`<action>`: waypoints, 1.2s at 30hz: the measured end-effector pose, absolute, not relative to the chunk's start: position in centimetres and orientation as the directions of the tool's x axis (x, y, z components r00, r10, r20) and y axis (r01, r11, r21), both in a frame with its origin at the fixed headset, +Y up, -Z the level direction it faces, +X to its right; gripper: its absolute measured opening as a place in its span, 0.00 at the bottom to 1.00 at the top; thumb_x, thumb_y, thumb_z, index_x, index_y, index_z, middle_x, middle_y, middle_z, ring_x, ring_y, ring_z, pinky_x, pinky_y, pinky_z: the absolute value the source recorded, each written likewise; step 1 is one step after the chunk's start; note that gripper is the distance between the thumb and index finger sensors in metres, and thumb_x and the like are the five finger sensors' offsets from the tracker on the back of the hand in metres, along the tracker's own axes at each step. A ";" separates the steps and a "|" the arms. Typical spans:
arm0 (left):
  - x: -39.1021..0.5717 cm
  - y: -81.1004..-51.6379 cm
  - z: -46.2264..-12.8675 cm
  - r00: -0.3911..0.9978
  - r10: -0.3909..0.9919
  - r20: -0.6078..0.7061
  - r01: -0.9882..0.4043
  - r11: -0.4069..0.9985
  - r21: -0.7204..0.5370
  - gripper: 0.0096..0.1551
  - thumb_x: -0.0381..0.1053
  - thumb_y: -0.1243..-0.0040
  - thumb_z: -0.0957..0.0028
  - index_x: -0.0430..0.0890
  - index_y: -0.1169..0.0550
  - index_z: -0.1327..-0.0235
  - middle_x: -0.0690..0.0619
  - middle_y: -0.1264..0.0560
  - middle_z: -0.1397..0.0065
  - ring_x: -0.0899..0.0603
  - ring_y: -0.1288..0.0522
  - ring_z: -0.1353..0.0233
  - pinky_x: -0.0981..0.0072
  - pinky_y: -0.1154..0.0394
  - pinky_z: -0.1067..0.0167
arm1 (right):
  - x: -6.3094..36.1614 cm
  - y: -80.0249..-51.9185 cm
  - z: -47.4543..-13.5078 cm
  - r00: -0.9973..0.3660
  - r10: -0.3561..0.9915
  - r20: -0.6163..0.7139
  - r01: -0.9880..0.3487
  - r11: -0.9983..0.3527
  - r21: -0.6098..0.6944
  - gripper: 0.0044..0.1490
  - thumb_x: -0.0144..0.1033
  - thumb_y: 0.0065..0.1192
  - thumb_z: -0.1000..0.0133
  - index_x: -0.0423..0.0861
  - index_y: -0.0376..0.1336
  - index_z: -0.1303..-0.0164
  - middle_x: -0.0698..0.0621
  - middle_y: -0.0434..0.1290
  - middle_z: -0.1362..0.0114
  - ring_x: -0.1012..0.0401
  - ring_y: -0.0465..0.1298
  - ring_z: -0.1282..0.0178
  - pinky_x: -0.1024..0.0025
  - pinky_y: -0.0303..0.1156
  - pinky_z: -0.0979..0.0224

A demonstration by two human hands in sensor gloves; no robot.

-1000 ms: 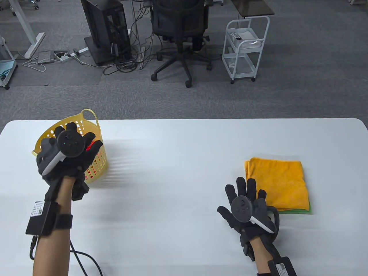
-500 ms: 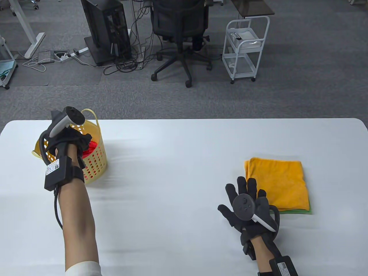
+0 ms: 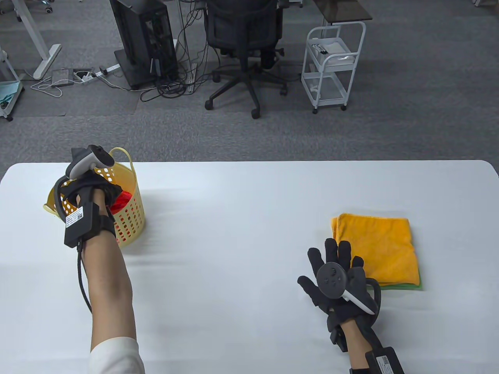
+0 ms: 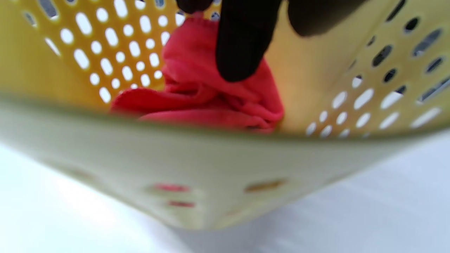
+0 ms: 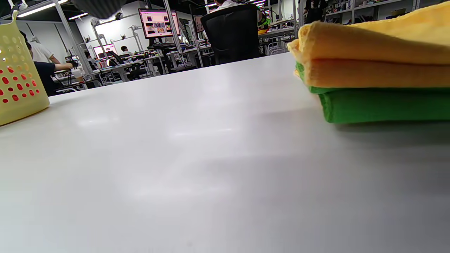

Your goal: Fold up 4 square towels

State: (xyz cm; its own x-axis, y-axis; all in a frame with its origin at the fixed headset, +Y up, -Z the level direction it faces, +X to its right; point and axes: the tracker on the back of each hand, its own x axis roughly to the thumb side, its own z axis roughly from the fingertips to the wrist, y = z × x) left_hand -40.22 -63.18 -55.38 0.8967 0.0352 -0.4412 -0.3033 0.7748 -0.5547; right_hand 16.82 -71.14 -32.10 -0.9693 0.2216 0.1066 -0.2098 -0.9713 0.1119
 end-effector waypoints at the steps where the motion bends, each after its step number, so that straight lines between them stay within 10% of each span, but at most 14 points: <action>1: -40.2 -63.2 -55.5 0.898 0.025 -0.440 -0.294 0.778 -0.555 0.35 0.62 0.57 0.34 0.45 0.23 0.23 0.46 0.49 0.08 0.22 0.65 0.16 0.25 0.68 0.27 | 16.9 -71.1 -32.1 -0.970 0.221 0.103 -0.210 -0.971 0.112 0.52 0.63 0.50 0.34 0.45 0.40 0.10 0.35 0.27 0.09 0.36 0.25 0.16 0.28 0.30 0.25; 19: -39.7 -59.1 -53.3 0.915 0.193 -0.355 -0.332 0.861 -0.386 0.39 0.60 0.56 0.34 0.35 0.30 0.21 0.37 0.43 0.10 0.25 0.50 0.16 0.26 0.62 0.25 | 17.2 -71.0 -32.1 -0.971 0.222 0.091 -0.213 -0.971 0.106 0.51 0.61 0.50 0.33 0.45 0.40 0.10 0.34 0.28 0.09 0.36 0.25 0.16 0.28 0.30 0.25; 36: -37.4 -48.1 -45.3 0.944 0.325 -0.046 -0.318 0.940 0.125 0.42 0.62 0.55 0.34 0.36 0.37 0.16 0.38 0.52 0.08 0.26 0.55 0.16 0.26 0.64 0.24 | 16.7 -71.0 -32.0 -0.969 0.219 0.114 -0.209 -0.973 0.094 0.51 0.61 0.50 0.33 0.45 0.40 0.10 0.35 0.28 0.09 0.36 0.25 0.16 0.29 0.30 0.25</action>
State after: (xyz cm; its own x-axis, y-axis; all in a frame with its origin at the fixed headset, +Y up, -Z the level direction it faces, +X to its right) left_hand -37.42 -48.08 -45.27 0.9445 0.3254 -0.0456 -0.3178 0.9399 0.1252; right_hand 16.66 -71.05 -32.00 -0.9689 0.2193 0.1144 -0.2092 -0.9734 0.0938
